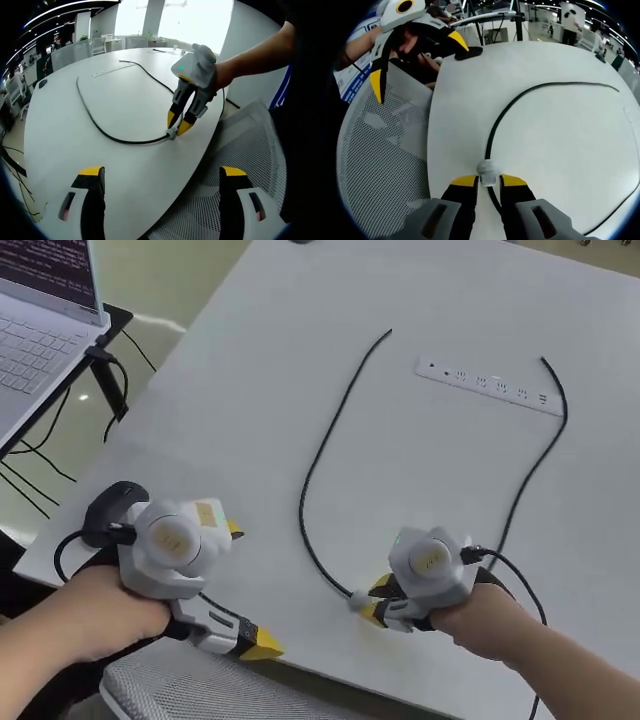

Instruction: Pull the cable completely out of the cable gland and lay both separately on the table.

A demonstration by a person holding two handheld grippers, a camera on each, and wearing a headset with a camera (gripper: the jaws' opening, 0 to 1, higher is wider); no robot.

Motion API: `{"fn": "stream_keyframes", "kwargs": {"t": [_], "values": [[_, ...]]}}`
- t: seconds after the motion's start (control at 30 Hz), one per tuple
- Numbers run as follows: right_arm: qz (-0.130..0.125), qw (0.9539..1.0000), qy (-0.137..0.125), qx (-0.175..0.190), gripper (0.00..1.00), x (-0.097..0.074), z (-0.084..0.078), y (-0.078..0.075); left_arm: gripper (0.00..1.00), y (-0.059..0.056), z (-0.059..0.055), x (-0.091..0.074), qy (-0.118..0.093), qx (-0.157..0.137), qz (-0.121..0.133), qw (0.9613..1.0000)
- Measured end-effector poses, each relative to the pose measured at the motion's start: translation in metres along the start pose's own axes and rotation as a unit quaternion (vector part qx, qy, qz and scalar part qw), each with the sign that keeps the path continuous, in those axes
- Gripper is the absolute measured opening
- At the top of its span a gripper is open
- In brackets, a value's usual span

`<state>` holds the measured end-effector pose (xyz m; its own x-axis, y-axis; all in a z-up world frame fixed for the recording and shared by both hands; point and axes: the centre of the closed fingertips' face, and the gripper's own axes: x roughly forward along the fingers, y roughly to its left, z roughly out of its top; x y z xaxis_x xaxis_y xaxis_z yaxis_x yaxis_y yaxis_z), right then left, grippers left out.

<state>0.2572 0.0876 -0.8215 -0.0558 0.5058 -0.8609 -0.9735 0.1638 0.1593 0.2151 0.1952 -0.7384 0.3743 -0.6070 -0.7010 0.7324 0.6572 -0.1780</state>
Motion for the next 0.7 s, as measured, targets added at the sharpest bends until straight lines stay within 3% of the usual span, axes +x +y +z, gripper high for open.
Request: {"fn": "stream_keyframes", "kwargs": {"t": [0.4,0.7], "values": [[0.006,0.9999,0.002,-0.014,0.08,0.001,0.0,0.001,0.92,-0.003,-0.004,0.001,0.006,-0.001,-0.004,1.0],[0.001,0.9998,0.004,-0.021,0.07,-0.008,0.004,0.002,0.91,-0.005,0.005,0.004,-0.003,0.004,-0.01,0.9999]]}}
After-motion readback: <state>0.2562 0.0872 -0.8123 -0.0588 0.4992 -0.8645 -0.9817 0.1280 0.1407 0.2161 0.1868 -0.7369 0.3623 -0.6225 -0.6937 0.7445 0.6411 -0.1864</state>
